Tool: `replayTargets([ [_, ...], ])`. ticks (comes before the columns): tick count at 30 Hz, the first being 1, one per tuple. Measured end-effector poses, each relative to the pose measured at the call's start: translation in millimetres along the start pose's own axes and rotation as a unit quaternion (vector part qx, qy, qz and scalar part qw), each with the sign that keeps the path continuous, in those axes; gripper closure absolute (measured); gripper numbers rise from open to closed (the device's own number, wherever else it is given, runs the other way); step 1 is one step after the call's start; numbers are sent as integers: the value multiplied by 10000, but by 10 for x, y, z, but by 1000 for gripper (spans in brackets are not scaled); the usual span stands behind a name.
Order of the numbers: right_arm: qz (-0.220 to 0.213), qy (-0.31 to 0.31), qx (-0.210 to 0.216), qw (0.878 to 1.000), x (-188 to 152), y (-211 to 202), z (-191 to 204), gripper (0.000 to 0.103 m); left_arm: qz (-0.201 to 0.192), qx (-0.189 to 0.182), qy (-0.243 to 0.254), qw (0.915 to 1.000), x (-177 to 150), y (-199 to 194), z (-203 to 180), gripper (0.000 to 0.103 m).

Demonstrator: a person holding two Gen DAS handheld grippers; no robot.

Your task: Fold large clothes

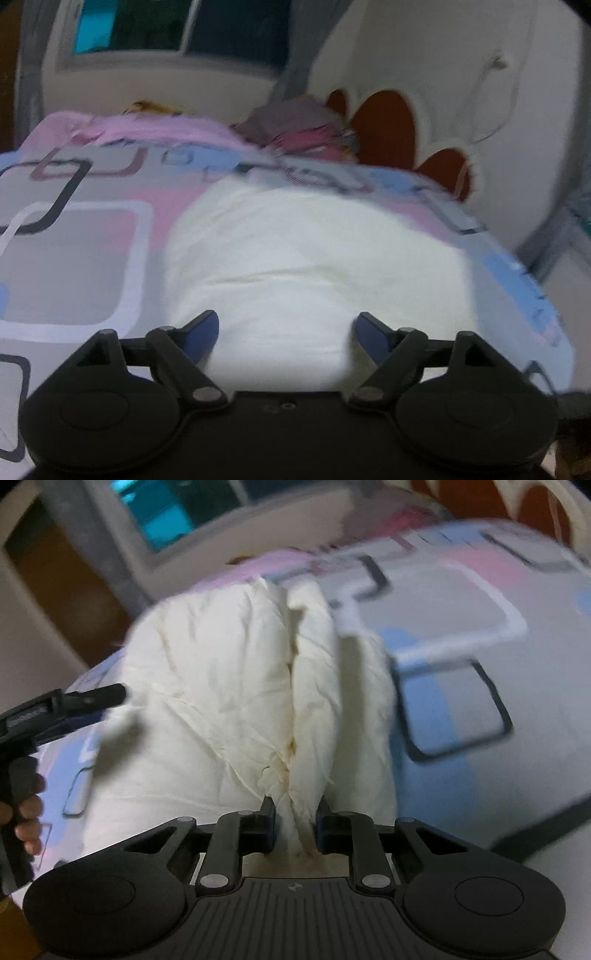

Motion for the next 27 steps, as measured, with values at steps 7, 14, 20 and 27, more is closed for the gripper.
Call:
replayTargets([
  [7, -148, 35, -131, 9998, 143, -170, -99, 68, 252, 311, 31, 9992, -96, 349, 13, 13],
  [14, -1563, -660, -605, 9836, 799, -645, 160, 57, 175, 311, -8, 9994, -56, 237, 6, 16],
  [20, -1953, -906, -736, 9738, 1175, -167, 388, 57, 144, 343, -14, 9993, -54, 249, -45, 15],
  [27, -1403, -640, -1091, 9820, 1155, 622, 91, 57, 145, 321, -211, 9992, -112, 389, 72, 4],
])
Point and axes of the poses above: each gripper's, at about its wrist camera, not at the fingertips, and y roughly the way its jaws point, z to its left, x to its top, the point moved 10 cm from there along y, roughly the way its jaws point, and after that the axes turned 1 degree about -y, right-handed, at the moved point
